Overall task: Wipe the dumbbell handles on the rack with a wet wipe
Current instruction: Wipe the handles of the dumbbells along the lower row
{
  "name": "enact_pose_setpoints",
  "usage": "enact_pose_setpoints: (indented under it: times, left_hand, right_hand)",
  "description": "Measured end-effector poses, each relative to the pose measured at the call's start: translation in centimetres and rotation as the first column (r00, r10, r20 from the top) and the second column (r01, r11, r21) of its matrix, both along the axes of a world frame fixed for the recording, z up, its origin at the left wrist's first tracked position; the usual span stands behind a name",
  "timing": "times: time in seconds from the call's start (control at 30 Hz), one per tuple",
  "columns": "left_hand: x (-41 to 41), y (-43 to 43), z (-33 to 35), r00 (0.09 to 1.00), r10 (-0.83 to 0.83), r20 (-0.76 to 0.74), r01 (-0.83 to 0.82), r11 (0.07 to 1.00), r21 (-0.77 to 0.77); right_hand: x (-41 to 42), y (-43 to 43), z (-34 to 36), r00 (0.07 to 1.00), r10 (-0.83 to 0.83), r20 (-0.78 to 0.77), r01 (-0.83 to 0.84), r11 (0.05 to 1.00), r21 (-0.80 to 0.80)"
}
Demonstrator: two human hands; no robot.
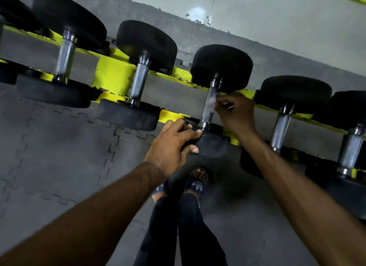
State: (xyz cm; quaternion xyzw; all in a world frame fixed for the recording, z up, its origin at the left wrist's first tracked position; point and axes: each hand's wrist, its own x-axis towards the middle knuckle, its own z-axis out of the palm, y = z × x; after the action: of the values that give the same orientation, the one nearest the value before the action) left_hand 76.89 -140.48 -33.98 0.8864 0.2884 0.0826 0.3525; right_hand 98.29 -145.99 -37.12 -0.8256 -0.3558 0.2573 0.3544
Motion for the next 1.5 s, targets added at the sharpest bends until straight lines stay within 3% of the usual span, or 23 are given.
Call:
enact_pose_setpoints:
  times: [0.07,0.13,0.2,0.33,0.4,0.5,0.6,0.7,0.73,0.87,0.93,1.0,1.03,1.07,1.1,1.17,1.23,1.3,1.33,1.4,1.5]
  left_hand:
    - [0.0,0.0,0.0,1.0,-0.006,-0.003,0.006,1.0,0.008]
    - [0.0,-0.1,-0.1,1.0,-0.005,-0.01,0.005,1.0,0.011]
    - [0.0,-0.1,0.0,1.0,0.0,-0.019,0.0,1.0,0.006]
    - [0.0,-0.2,0.1,1.0,0.0,-0.022,0.0,1.0,0.008]
    - [0.1,-0.1,0.1,1.0,-0.006,-0.03,0.006,1.0,0.002]
    - [0.1,0.2,-0.1,0.999,-0.027,-0.046,0.028,1.0,0.008]
    - [0.1,0.1,-0.3,1.0,-0.016,-0.026,0.016,1.0,0.009]
    - [0.0,0.1,-0.5,1.0,-0.007,-0.017,0.007,1.0,-0.005]
    - [0.0,0.1,-0.5,1.0,-0.007,-0.02,0.006,1.0,-0.011]
    - [0.1,0.2,-0.6,1.0,-0.013,-0.018,0.013,1.0,-0.002]
    - [0.1,0.1,-0.7,1.0,-0.014,-0.019,0.015,1.0,0.005]
    - [0.0,0.2,-0.7,1.0,-0.016,-0.022,0.016,1.0,0.007]
    - [0.0,0.2,-0.6,0.999,-0.022,-0.024,0.022,1.0,0.006]
    - [-0.1,0.2,-0.6,0.999,-0.027,-0.028,0.027,1.0,0.004]
    - [-0.1,0.3,-0.6,0.999,-0.03,-0.03,0.03,1.0,0.004]
    - [-0.1,0.3,-0.6,0.999,-0.03,-0.029,0.03,1.0,-0.001]
    - [-0.1,0.3,-0.6,0.999,-0.03,-0.033,0.03,1.0,-0.004]
    - [-0.1,0.3,-0.6,0.999,-0.038,-0.038,0.038,0.999,-0.003]
    - [-0.1,0.4,-0.7,0.998,-0.043,-0.041,0.043,0.999,-0.005]
    - [-0.1,0.4,-0.7,0.998,-0.044,-0.051,0.044,0.999,-0.007]
    - [-0.2,0.4,-0.7,0.998,-0.044,-0.042,0.044,0.999,-0.003]
  right_hand:
    - [0.1,-1.1,0.2,0.936,0.342,0.089,-0.329,0.936,-0.128]
    - [0.9,-0.7,0.5,0.864,0.5,0.052,-0.481,0.853,-0.202]
    - [1.6,0.8,0.9,0.855,0.509,0.103,-0.486,0.854,-0.186]
    - [1.1,3.4,0.6,0.834,0.411,0.367,-0.353,0.91,-0.217]
    - [0.1,3.2,0.5,0.769,0.551,0.324,-0.457,0.828,-0.324]
    - [-0.8,2.5,1.1,0.604,0.774,0.19,-0.666,0.621,-0.413]
    - [0.5,4.3,1.2,0.567,0.76,0.317,-0.654,0.649,-0.388]
    - [1.8,5.2,1.3,0.631,0.618,0.47,-0.497,0.787,-0.367]
    - [1.6,4.8,1.4,0.638,0.61,0.471,-0.486,0.793,-0.368]
    - [-0.2,2.4,1.9,0.556,0.778,0.292,-0.659,0.627,-0.415]
    - [-0.1,2.0,1.8,0.731,0.591,0.341,-0.501,0.804,-0.32]
    - [0.2,1.6,1.2,0.945,0.159,0.287,-0.123,0.983,-0.139]
    - [0.1,1.6,0.8,0.982,-0.073,0.175,0.09,0.992,-0.091]
    - [-0.1,1.8,0.2,0.959,-0.284,0.016,0.284,0.956,-0.072]
    - [-0.1,2.2,-0.6,0.867,-0.462,-0.184,0.454,0.887,-0.086]
    - [0.4,3.3,-2.1,0.544,-0.631,-0.554,0.616,0.748,-0.247]
    - [1.2,4.1,-3.4,0.288,-0.559,-0.778,0.561,0.757,-0.336]
    - [1.3,4.7,-4.5,0.067,-0.396,-0.916,0.535,0.789,-0.302]
    - [1.2,4.9,-4.9,-0.008,-0.341,-0.94,0.543,0.788,-0.29]
    - [1.1,5.1,-4.8,-0.039,-0.294,-0.955,0.534,0.802,-0.269]
    - [1.1,4.9,-4.4,-0.045,-0.389,-0.92,0.552,0.758,-0.347]
